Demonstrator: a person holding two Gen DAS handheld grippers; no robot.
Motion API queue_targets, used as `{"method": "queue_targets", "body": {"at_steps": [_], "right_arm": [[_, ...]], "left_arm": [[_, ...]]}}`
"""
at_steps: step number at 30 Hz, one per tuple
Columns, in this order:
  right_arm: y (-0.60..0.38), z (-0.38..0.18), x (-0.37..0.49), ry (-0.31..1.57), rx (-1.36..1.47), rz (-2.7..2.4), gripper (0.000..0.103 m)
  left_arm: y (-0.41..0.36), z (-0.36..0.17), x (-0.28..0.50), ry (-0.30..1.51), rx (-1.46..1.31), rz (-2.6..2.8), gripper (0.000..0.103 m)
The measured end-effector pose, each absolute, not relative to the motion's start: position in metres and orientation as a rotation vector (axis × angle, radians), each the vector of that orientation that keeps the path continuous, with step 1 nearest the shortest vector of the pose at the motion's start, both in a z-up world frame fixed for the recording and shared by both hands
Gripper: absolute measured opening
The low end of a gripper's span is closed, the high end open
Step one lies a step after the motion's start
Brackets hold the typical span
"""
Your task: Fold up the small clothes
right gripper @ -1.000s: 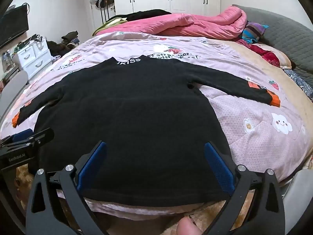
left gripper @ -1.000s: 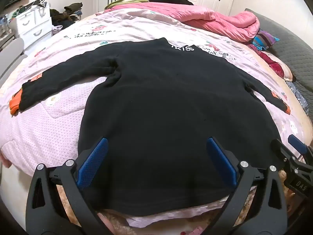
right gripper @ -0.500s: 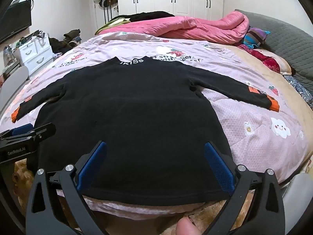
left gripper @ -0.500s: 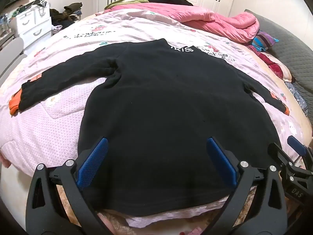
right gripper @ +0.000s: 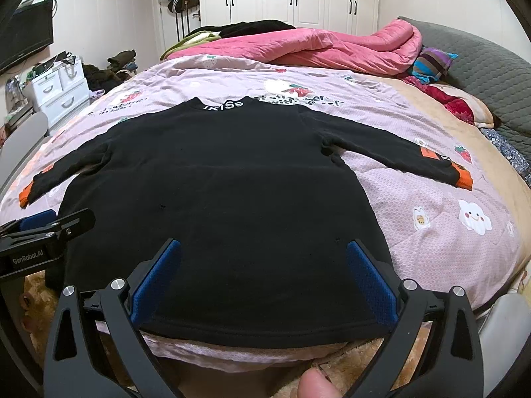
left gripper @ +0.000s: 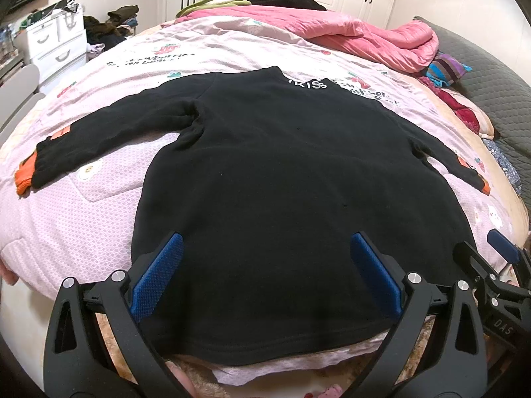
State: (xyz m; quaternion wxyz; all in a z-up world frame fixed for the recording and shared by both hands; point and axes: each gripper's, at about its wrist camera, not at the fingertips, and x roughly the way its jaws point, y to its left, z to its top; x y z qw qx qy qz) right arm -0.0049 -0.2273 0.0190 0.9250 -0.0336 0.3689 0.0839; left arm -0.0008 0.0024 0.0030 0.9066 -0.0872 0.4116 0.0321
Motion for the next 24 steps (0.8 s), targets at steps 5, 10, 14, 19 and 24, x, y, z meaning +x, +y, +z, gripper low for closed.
{"method": "queue_targets", "body": {"at_steps": [5, 10, 14, 19, 24], "right_arm": [[-0.2271, 0.019, -0.0046, 0.758, -0.067, 0.171, 0.099], [-0.2277, 0.0194, -0.0046, 0.759, -0.066, 0.171, 0.099], [-0.228, 0.0194, -0.0046, 0.758, -0.064, 0.17, 0.099], [-0.2277, 0.0192, -0.0045, 0.758, -0.065, 0.168, 0.099], [-0.2292, 0.0202, -0.0042, 0.76, -0.064, 0.167, 0.099]], "left_arm": [[0.0022, 0.0035, -0.0004, 0.852, -0.177, 0.068, 0.095], [0.002, 0.0031, -0.0001, 0.853, -0.177, 0.067, 0.095], [0.002, 0.0026, -0.0002, 0.852, -0.177, 0.067, 0.095], [0.002, 0.0023, -0.0006, 0.851, -0.179, 0.067, 0.095], [0.0017, 0.0025, -0.0006, 0.852, -0.179, 0.066, 0.095]]}}
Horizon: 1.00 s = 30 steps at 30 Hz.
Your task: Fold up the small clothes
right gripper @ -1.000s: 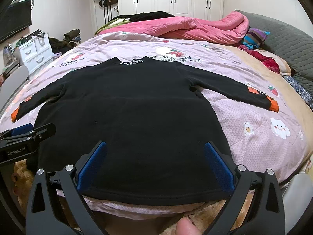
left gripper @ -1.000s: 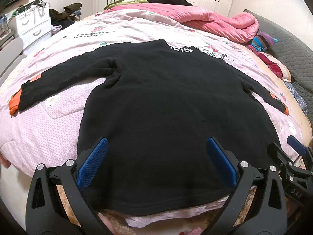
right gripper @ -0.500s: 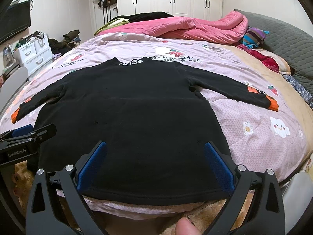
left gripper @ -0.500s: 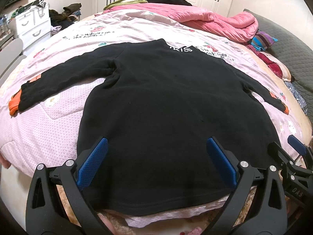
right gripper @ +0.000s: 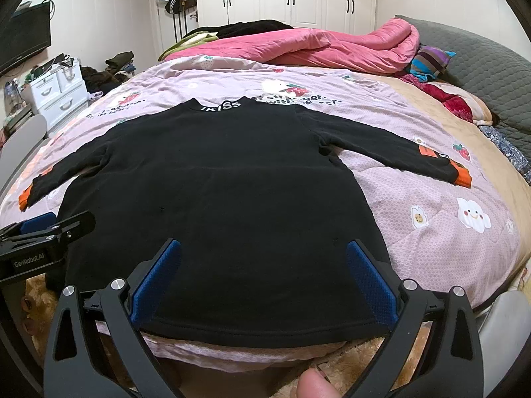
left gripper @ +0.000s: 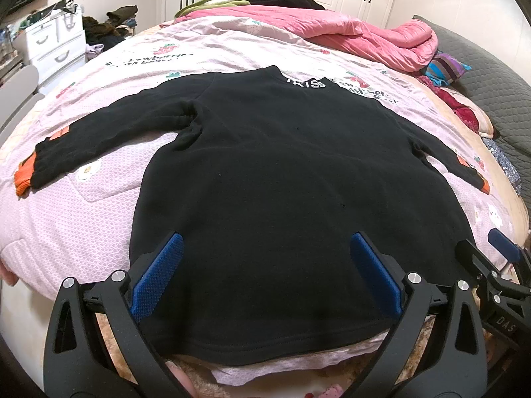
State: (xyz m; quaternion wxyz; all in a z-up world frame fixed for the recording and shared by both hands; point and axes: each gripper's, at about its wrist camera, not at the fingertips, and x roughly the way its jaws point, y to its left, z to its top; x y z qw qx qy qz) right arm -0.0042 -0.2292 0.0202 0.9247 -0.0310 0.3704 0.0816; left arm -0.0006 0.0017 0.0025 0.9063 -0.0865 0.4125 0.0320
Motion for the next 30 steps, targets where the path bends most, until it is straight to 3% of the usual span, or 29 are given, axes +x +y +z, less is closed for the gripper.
{"method": "queue_targets", "body": {"at_steps": [30], "right_arm": [[-0.222, 0.026, 0.021, 0.767, -0.043, 0.185, 0.099]], "left_arm": [[-0.001, 0.01, 0.021, 0.86, -0.191, 0.068, 0.095]]}}
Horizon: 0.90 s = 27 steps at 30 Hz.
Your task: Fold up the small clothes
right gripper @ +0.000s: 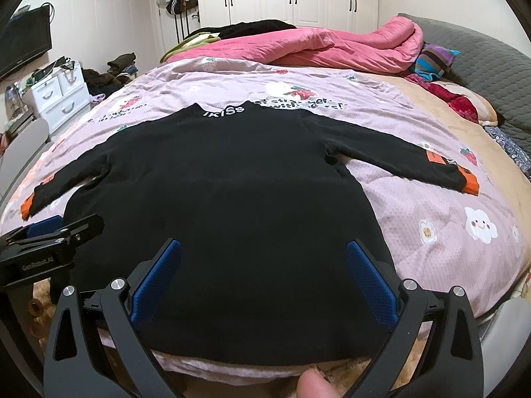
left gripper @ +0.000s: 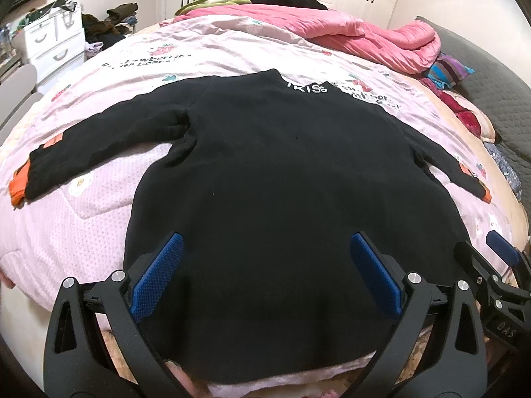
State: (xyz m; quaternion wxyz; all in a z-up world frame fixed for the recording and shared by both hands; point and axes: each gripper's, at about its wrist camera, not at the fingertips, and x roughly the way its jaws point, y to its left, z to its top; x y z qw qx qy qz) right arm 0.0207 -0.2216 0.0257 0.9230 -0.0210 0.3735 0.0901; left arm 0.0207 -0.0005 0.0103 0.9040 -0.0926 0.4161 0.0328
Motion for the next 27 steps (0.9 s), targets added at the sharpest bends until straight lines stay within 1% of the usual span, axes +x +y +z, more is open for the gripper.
{"method": "queue_targets", "body": {"at_steps": [27], "right_arm": [[-0.225, 0.065, 0.115, 0.763, 0.057, 0.155, 0.099]], "left_arm": [[0.002, 0.046, 0.117, 0.853, -0.207, 0.047, 0.095]]}}
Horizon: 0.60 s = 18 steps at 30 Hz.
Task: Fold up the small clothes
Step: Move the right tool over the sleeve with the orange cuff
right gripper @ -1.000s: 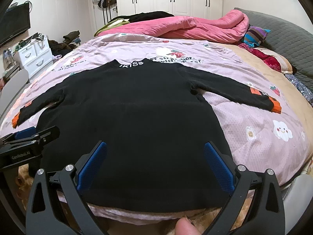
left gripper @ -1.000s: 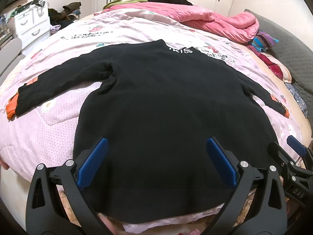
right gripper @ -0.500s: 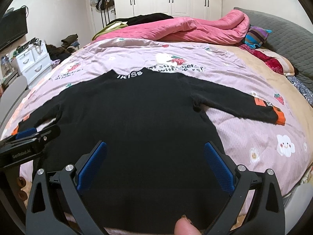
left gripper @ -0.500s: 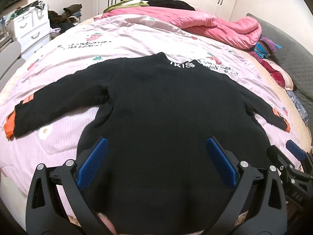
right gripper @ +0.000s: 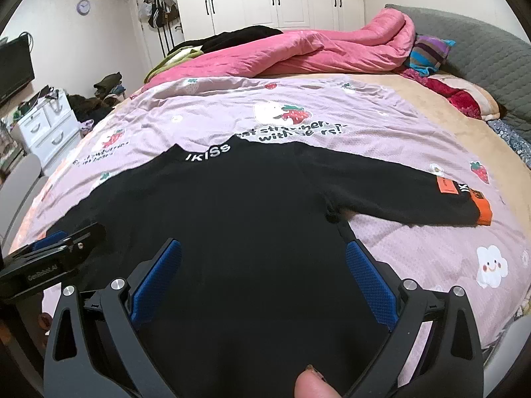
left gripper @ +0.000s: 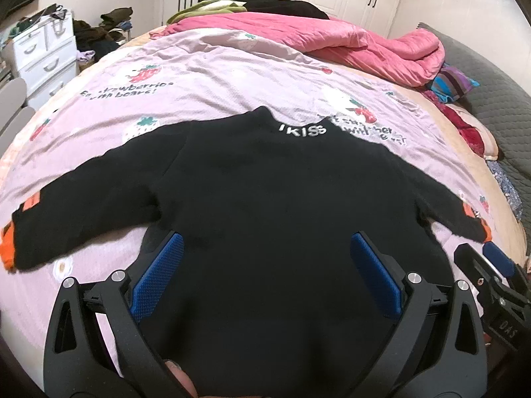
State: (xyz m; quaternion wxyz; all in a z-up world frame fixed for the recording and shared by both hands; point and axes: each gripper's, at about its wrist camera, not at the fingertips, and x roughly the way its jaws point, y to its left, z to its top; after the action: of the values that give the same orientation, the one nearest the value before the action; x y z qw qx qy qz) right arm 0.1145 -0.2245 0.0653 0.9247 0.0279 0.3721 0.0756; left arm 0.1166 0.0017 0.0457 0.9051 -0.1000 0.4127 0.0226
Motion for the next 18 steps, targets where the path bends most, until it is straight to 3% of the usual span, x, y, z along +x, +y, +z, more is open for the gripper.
{"method": "queue_targets", "body": {"at_steps": [18], "right_arm": [[-0.266, 0.076, 0.203, 0.768, 0.116, 0.046, 0.099]], "left_arm": [[-0.018, 0.058, 0.203, 0.868, -0.197, 0.004, 0.095]]}}
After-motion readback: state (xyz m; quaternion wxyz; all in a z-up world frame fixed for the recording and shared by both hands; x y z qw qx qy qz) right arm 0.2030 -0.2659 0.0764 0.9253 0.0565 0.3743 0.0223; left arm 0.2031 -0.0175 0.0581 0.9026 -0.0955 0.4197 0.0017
